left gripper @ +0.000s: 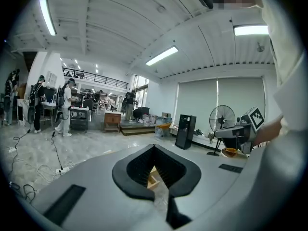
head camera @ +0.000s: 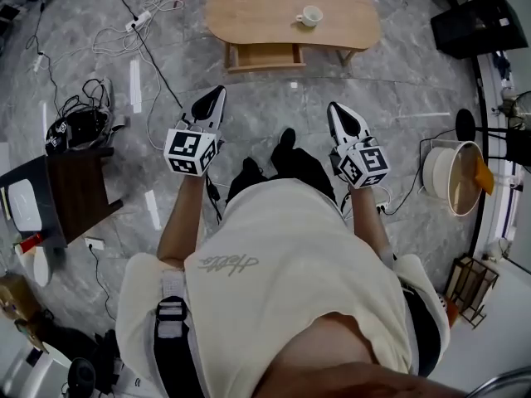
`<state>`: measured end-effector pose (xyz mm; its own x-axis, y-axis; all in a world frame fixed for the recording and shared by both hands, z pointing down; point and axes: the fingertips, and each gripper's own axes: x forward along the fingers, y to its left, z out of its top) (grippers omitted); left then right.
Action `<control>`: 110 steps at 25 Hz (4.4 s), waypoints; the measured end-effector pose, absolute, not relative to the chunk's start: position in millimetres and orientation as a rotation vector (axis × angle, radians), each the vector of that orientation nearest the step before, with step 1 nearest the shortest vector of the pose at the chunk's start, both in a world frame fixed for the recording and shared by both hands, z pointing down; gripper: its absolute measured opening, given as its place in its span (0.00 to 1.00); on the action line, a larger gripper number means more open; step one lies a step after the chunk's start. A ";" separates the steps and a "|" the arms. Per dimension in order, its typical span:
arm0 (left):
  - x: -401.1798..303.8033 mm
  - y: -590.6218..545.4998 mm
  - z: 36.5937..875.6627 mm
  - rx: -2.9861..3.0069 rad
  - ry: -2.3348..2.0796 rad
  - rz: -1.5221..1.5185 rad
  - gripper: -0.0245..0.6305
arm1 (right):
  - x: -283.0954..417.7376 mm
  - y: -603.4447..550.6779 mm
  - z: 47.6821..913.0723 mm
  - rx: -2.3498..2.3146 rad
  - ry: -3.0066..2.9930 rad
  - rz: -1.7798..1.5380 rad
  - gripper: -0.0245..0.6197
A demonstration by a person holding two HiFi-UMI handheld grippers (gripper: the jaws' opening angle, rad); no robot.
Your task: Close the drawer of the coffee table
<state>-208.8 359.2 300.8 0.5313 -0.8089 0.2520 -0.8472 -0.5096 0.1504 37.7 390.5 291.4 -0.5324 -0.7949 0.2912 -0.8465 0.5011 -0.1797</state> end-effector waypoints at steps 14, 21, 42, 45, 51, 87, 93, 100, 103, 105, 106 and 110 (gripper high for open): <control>-138.0 226.2 274.2 2.528 -1.535 0.307 0.04 | 95.2 231.6 311.1 1.267 -2.703 0.481 0.03; -92.1 160.2 274.5 2.490 -1.569 0.313 0.04 | 131.4 148.7 339.0 1.204 -2.698 0.537 0.03; -58.6 28.6 311.2 2.495 -1.371 0.256 0.04 | 166.4 58.2 395.4 1.378 -2.513 0.717 0.03; -71.9 1.5 304.6 2.501 -1.353 0.235 0.04 | 156.1 40.6 381.5 1.408 -2.488 0.701 0.03; -113.9 -37.5 298.0 2.547 -1.308 0.190 0.04 | 95.1 3.2 356.7 1.419 -2.501 0.616 0.03; -129.2 -102.7 335.2 2.406 -1.418 0.310 0.04 | 96.1 -116.0 409.9 1.378 -2.564 0.938 0.03; -95.3 -97.7 350.9 2.382 -1.350 0.340 0.04 | 128.2 -107.0 444.0 1.398 -2.478 1.008 0.03; -93.5 -101.7 410.8 2.240 -1.292 0.395 0.04 | 147.0 -79.5 505.2 1.384 -2.325 1.071 0.03; -94.2 -99.9 459.1 2.164 -1.255 0.459 0.04 | 153.3 -63.0 549.2 1.350 -2.243 1.016 0.03; -94.9 -93.0 494.2 2.114 -1.223 0.490 0.04 | 153.8 -49.2 580.2 1.295 -2.181 0.994 0.03; -96.0 -88.7 511.8 2.092 -1.206 0.507 0.04 | 152.4 -43.6 593.5 1.269 -2.156 0.995 0.03; -98.7 -66.1 587.1 2.015 -1.146 0.619 0.04 | 145.9 -28.5 637.1 1.196 -2.100 1.026 0.03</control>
<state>-98.7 -66.1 587.1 0.4878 -0.5224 0.6994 -0.8713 -0.3405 0.3534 145.9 -28.5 637.1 -0.4815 -0.4885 0.7277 -0.8743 0.3264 -0.3594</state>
